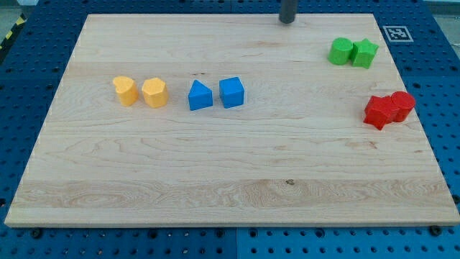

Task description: Separate the green blocks

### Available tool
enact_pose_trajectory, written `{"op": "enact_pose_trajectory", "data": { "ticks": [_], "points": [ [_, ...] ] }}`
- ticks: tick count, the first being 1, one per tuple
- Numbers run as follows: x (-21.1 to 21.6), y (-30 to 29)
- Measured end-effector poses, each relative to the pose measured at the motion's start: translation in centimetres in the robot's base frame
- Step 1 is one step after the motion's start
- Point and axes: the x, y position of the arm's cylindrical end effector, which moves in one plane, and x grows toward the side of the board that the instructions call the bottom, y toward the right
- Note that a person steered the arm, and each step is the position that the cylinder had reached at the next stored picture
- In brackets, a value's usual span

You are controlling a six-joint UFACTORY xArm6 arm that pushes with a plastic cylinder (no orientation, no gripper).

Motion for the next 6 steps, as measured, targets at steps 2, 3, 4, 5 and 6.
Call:
{"op": "enact_pose_trajectory", "data": {
  "ticks": [2, 3, 4, 5, 6],
  "points": [
    [3.8, 12.4],
    [8.5, 13.5],
    [11.4, 6.8],
    [12.6, -1.1],
    [12.6, -1.8]
  ]
}}
